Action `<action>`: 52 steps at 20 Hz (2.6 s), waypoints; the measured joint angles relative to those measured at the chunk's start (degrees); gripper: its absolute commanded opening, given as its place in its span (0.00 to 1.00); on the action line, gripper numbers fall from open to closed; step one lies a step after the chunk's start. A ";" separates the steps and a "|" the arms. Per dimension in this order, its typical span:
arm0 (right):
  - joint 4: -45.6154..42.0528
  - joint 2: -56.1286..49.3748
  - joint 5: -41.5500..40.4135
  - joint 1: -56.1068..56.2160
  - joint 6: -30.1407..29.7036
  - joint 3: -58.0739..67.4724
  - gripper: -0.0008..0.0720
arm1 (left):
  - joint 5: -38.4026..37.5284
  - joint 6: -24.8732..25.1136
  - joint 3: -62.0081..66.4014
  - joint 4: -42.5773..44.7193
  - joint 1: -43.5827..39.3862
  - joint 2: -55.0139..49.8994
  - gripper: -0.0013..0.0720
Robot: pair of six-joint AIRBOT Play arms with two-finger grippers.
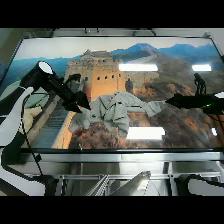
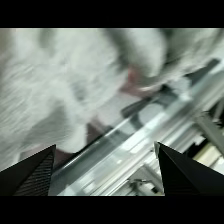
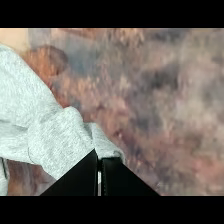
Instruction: Fold the shirts.
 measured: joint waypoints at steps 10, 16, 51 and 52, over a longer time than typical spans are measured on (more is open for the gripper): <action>-0.28 0.42 0.17 0.07 -0.61 0.17 0.03 | 7.15 -1.49 -11.47 8.46 -4.85 1.46 0.59; -0.28 0.42 0.17 0.07 -0.59 0.17 0.04 | 9.25 -0.17 -10.82 9.25 -5.05 1.55 0.60; 1.95 53.99 -0.85 -14.53 6.49 26.29 0.03 | 12.33 10.01 29.27 -18.95 28.83 46.88 0.04; 1.68 54.03 -0.61 -14.56 6.75 25.11 0.03 | 11.98 10.21 28.85 -18.97 30.86 47.28 0.04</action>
